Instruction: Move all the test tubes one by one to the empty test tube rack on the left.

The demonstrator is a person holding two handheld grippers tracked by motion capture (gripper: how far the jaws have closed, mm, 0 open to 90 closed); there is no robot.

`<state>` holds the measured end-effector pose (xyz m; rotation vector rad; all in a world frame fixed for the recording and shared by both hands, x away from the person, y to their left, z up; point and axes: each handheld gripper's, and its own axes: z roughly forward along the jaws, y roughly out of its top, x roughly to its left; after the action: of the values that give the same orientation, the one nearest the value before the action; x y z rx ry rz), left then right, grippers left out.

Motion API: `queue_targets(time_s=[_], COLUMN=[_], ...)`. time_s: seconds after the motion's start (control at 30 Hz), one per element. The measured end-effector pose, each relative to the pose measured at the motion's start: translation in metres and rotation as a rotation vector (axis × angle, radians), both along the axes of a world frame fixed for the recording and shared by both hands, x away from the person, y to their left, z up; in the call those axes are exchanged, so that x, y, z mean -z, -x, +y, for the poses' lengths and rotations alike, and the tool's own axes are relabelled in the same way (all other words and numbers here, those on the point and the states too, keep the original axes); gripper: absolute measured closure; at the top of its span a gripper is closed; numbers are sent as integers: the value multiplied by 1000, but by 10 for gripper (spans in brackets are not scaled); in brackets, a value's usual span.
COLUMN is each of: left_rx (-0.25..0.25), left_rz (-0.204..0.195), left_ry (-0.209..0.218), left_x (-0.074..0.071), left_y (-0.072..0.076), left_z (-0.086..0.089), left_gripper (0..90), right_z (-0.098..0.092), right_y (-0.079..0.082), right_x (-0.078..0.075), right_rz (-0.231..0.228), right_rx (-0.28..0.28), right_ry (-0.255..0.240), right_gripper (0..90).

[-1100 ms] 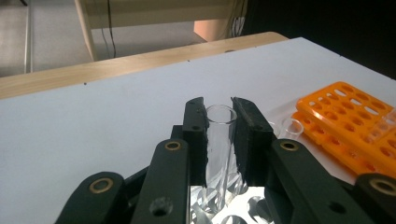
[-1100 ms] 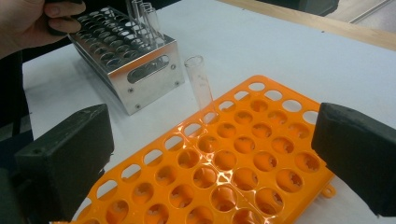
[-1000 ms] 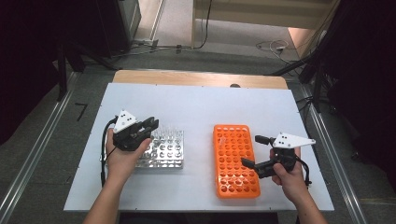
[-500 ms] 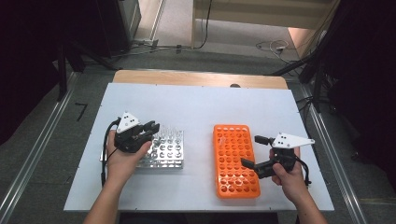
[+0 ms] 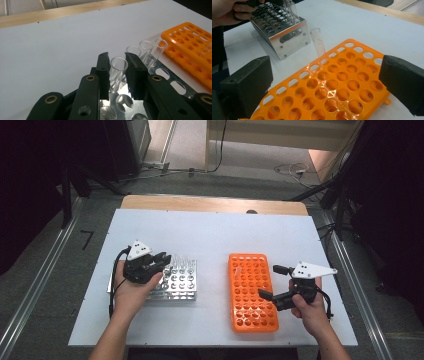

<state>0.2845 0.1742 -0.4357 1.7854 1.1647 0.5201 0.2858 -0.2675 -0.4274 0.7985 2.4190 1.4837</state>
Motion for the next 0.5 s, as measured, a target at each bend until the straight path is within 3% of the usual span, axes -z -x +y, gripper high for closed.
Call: queue_targets(time_s=[0.27,0.5], left_rx=[-9,2], left_rz=[13,13], left_ry=[18,63], left_x=[-1,-4], left_y=[0,2], left_z=[2,4], left_gripper=[676,510], right_z=[1,0], right_y=[0,-1], right_x=[0,-1], right_rz=[-3,-2], right_rx=[-3,1], right_ry=[3,-3], right_gripper=[0,0])
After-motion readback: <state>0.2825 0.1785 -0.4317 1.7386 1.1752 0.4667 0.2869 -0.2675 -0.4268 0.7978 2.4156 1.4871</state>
